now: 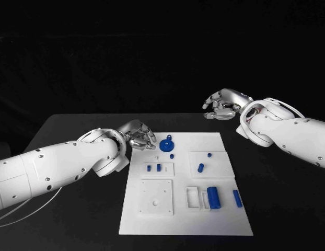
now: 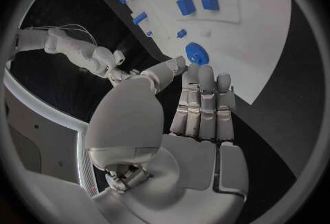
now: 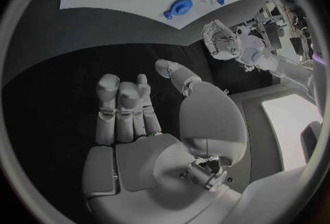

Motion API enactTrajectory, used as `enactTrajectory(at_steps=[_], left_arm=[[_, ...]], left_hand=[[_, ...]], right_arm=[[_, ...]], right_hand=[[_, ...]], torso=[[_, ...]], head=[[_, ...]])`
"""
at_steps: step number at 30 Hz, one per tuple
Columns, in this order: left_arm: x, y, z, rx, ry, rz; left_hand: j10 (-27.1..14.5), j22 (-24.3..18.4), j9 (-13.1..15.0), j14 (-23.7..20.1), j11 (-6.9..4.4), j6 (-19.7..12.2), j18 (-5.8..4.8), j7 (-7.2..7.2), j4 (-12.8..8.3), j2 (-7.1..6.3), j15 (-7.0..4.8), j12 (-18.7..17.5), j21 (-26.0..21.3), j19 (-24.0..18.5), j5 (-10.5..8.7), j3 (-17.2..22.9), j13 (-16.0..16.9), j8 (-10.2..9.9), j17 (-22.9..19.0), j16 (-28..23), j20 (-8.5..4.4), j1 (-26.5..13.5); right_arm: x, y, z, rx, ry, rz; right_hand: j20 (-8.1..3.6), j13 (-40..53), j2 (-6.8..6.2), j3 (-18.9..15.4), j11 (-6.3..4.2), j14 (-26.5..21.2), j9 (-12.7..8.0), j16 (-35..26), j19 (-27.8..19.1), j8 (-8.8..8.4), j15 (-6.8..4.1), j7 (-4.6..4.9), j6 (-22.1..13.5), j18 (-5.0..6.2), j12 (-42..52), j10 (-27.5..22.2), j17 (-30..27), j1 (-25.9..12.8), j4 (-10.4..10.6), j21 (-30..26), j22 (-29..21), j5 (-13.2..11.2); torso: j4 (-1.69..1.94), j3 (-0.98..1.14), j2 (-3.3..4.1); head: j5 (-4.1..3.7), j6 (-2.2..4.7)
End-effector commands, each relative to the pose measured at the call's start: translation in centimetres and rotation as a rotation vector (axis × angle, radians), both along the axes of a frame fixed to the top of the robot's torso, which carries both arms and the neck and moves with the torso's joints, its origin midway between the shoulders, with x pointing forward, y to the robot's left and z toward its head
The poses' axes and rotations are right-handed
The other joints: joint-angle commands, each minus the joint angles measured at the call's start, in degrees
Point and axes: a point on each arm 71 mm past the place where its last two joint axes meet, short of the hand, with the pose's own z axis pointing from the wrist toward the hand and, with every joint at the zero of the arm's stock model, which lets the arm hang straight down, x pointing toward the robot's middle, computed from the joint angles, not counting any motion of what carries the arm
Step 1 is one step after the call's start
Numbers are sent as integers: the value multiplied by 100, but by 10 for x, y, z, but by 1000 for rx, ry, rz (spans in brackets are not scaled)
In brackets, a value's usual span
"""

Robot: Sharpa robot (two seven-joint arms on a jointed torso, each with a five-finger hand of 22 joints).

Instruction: Assemble the parts on the task board

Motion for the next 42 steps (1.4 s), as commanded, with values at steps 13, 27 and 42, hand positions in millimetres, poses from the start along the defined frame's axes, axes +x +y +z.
enactTrajectory(at_steps=[13, 27, 42], left_arm=[[2, -56, 9, 267, -368, -342], [4, -82, -3, 390, -346, -440], [2, -88, -20, 491, -287, -478]], left_hand=[[-81, 155, -415, 344, 229, -149, 272, -33, -262, -98, 167, -1447, 109, 418, -321, 56, -439, -182, 273, 183, -206, -41], [-98, 265, -589, 362, 256, -122, 385, -23, -306, -88, 186, -1960, 288, 575, -49, 69, -537, -219, 497, 496, -188, 10], [-117, 266, -668, 329, 257, -93, 392, -10, -378, -53, 189, -2213, 320, 536, 470, 87, -606, -218, 523, 507, -170, -2]], right_arm=[[0, 6, -2, 4, 6, 20], [0, 12, -2, 7, 6, 30], [0, 12, -2, 7, 6, 32]], right_hand=[[-38, -6, 3, -6, 20, -10, -9, -35, 7, -40, -19, 37, -50, 305, 16, -20, -4, -23, -17, -27, 83, 29], [-39, -7, 7, -4, 22, -10, -9, -35, 8, -40, -17, 39, -51, 305, 17, -20, -4, -20, -19, -27, 83, 28], [-39, -8, 12, -3, 23, -8, -9, -34, 9, -39, -15, 40, -50, 305, 18, -19, -4, -19, -19, -27, 83, 27]], torso=[[-18, 1, 15], [-24, -4, 25], [-35, -7, 46]], head=[[-29, 76], [-38, 70], [-53, 50]])
